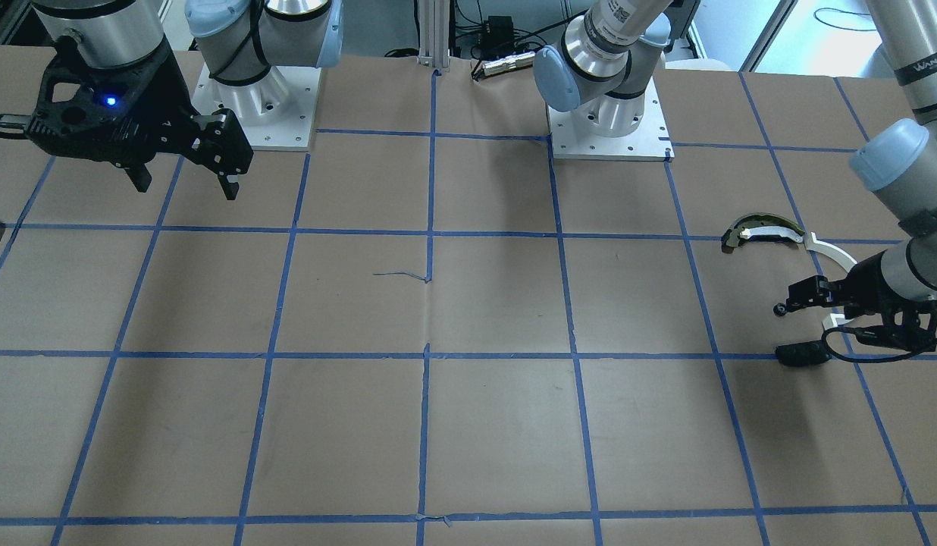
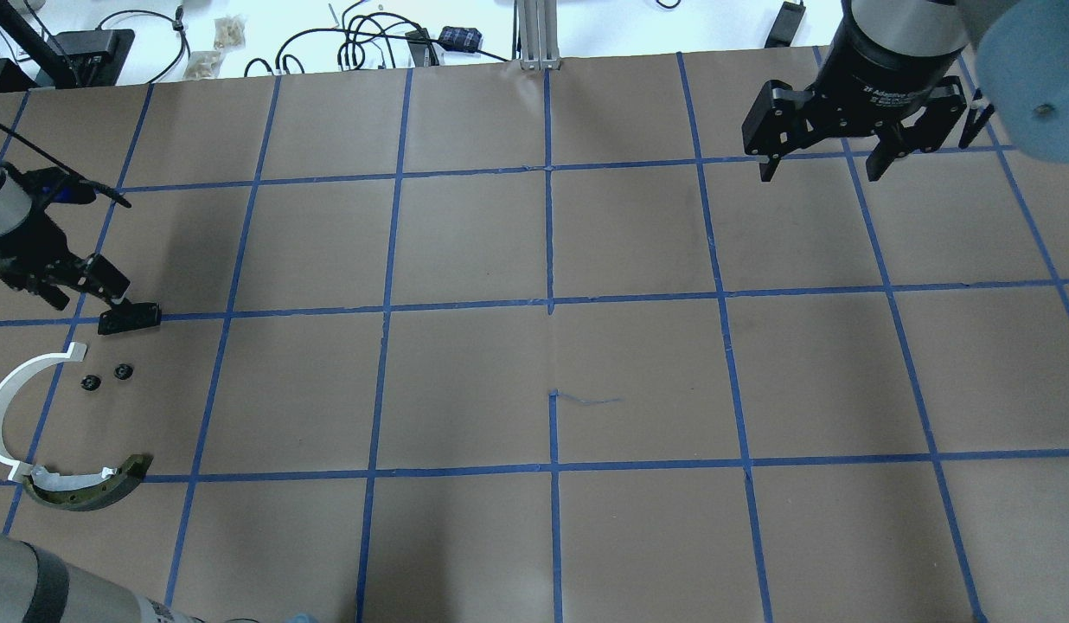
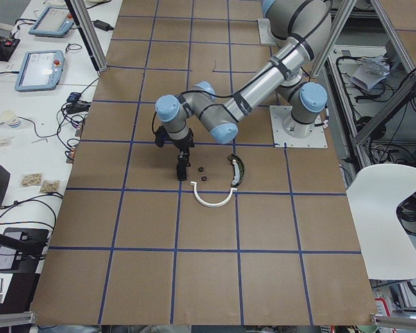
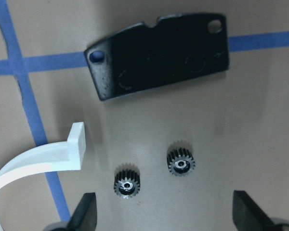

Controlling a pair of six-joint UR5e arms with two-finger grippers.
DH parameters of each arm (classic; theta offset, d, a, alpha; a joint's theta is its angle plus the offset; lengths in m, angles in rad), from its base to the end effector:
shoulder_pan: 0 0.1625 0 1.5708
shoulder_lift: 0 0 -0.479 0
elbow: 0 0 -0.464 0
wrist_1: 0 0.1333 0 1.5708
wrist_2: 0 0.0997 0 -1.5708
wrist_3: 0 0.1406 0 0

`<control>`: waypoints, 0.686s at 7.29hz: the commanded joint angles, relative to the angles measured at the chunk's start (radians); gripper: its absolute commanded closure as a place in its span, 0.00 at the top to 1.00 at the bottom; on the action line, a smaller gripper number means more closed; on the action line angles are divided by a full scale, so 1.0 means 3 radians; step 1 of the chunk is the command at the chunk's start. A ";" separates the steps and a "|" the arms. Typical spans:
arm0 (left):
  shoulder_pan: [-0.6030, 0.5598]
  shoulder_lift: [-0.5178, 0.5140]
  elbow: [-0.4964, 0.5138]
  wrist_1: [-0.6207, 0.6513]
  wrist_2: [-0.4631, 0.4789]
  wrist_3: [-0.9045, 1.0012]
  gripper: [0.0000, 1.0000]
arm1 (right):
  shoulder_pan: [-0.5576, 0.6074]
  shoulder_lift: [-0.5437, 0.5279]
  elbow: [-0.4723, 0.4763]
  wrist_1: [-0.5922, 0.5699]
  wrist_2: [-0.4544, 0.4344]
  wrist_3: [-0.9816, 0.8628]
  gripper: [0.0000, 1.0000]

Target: Place bearing gear from tray to pile

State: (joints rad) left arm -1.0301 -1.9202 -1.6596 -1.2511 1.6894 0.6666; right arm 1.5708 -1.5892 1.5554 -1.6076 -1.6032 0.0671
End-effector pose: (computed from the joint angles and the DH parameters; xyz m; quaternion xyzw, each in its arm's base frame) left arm 0.2431 -0.6316 0.2653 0.0662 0.9943 0.0823 0.0152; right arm 0.1287 -0.5643 0.5240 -0.0341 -0.9987 0.0358 0.0150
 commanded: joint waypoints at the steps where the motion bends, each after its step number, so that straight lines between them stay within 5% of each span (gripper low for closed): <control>1: -0.0512 0.0269 0.0392 -0.0267 -0.0027 -0.0634 1.00 | 0.0000 0.0000 0.0000 0.0000 -0.0004 -0.0004 1.00; 5: -0.1234 0.0831 0.0444 -0.0575 -0.0252 -0.1158 1.00 | 0.0000 0.0000 0.0000 0.0005 -0.0004 -0.0004 1.00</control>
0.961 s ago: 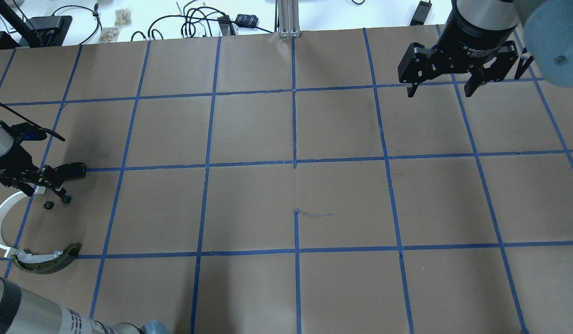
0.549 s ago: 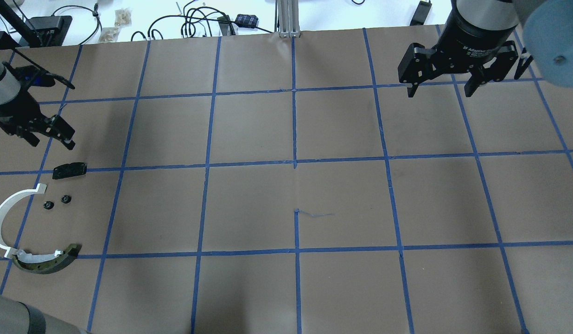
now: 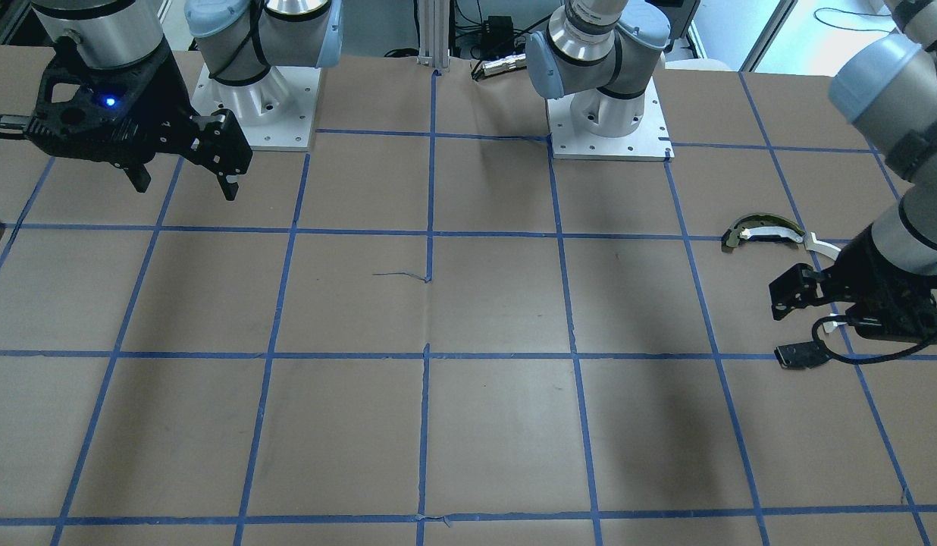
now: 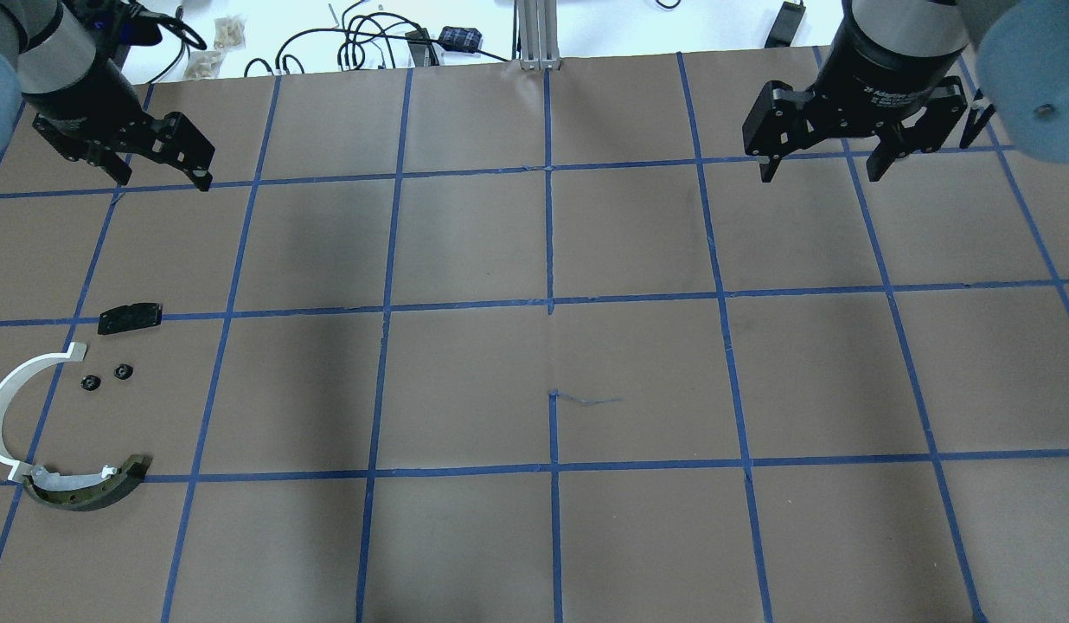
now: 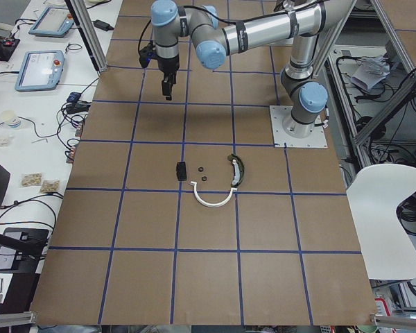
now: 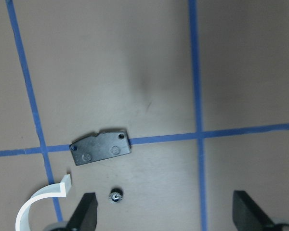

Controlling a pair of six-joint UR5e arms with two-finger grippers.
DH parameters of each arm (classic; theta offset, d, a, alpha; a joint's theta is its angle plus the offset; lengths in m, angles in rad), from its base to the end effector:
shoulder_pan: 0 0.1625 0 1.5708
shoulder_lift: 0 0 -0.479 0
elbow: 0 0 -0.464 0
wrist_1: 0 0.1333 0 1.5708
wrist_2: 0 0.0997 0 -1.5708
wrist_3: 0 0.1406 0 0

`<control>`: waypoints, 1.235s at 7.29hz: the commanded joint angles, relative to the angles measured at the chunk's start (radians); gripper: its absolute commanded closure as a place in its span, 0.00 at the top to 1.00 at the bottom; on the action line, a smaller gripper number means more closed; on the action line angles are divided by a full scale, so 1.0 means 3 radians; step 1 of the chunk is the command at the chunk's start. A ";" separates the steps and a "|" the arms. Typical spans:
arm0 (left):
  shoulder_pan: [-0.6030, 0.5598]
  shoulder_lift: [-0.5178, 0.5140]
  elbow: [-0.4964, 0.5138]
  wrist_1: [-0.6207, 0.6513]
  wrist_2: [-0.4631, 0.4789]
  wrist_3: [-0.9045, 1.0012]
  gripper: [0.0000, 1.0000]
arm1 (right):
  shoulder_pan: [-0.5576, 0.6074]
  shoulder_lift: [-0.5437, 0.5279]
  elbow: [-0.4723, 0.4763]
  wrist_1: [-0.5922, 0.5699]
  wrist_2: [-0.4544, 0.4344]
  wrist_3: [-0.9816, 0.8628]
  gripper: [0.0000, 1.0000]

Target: Place bearing gear from tray to pile

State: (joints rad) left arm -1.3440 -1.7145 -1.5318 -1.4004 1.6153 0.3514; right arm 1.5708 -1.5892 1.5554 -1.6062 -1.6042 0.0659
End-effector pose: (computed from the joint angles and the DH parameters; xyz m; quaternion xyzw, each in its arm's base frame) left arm 0.0198 -0.6510 0.4545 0.0615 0.9973 -0.0251 0.0307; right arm 0.1286 -0.5641 0.5238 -0.0335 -0.9987 0.0351 0.0155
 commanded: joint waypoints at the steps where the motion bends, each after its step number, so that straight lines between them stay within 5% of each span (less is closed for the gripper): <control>1: -0.0229 0.0167 -0.0038 -0.0097 -0.0041 -0.0133 1.00 | 0.0000 0.0000 0.0000 0.0000 -0.0001 0.0000 1.00; 3: -0.0316 0.0264 -0.0053 -0.0454 -0.0203 -0.0463 1.00 | 0.0000 -0.0005 0.0000 0.0000 -0.0001 0.0000 1.00; 9: -0.0526 0.0627 -0.0324 -0.0573 -0.0189 -0.1028 1.00 | 0.0000 0.0000 0.0000 0.0000 -0.0001 0.0000 1.00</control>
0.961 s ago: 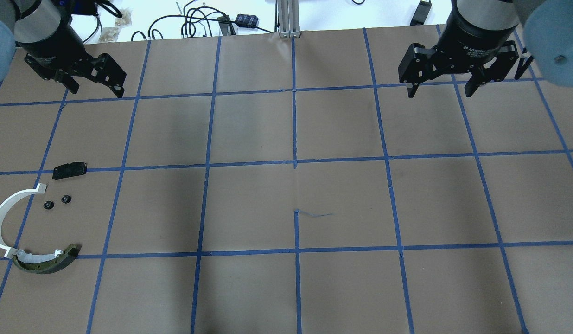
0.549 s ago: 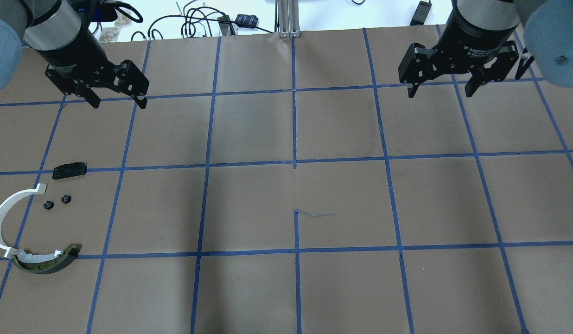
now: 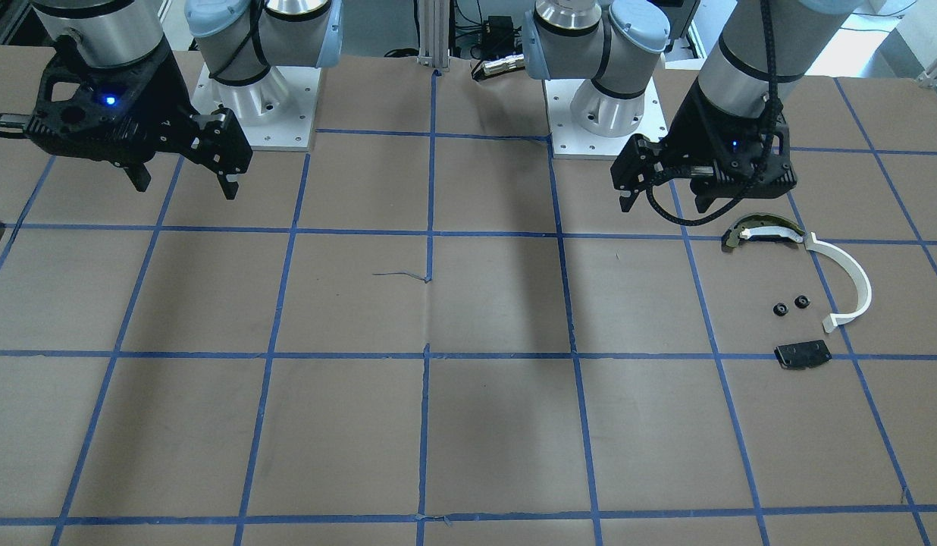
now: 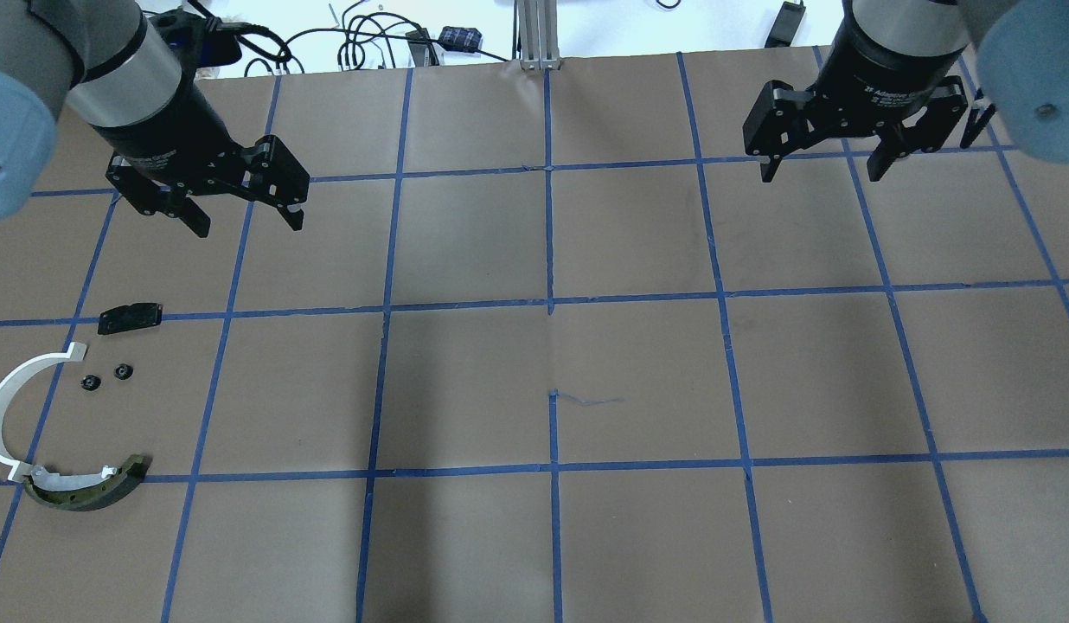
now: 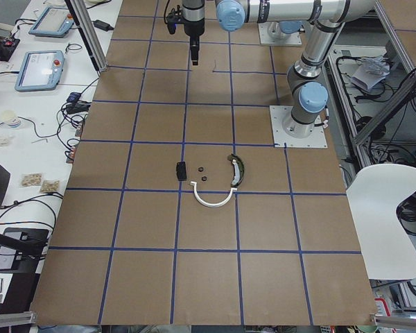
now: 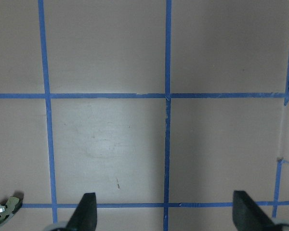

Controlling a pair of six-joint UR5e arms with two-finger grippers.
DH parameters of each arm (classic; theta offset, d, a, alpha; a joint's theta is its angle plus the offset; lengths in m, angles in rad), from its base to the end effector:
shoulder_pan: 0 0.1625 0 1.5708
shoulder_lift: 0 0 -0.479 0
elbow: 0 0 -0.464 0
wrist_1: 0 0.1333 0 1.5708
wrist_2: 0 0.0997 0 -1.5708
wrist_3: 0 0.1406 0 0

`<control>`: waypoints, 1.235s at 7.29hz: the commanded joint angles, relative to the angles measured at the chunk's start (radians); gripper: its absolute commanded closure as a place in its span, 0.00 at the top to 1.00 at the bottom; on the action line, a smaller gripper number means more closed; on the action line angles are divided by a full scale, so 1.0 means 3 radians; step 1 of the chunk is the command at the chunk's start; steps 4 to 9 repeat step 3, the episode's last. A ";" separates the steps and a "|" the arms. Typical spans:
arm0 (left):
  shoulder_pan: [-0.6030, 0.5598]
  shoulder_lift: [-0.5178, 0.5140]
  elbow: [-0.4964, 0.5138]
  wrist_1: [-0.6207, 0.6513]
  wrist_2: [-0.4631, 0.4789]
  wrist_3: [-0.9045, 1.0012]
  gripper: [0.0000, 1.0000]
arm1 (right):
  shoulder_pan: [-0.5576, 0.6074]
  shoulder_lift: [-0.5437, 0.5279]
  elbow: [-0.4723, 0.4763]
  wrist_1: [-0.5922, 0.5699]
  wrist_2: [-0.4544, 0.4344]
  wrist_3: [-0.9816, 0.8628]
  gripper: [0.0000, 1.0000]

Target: Place bearing gear from tray to pile

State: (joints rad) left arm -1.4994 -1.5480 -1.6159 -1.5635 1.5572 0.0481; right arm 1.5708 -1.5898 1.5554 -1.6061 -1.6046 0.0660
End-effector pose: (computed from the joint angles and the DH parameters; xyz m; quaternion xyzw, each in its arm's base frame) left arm -0.0956 -0.5588 0.4890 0.0117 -0.9999 -0.0071 0.0072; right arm 0.1286 -0.5639 0.5241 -0.0336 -0.9987 0.0354 0.0157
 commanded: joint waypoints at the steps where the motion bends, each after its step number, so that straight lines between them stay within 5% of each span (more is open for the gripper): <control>1: -0.0008 0.0108 -0.0064 -0.0030 0.0005 -0.0017 1.00 | 0.0000 0.0002 0.0000 0.0000 0.0000 0.0000 1.00; 9: -0.0008 0.0113 -0.0075 -0.0030 0.0010 -0.0007 1.00 | 0.0000 -0.0003 0.0000 0.0000 -0.0005 0.0000 1.00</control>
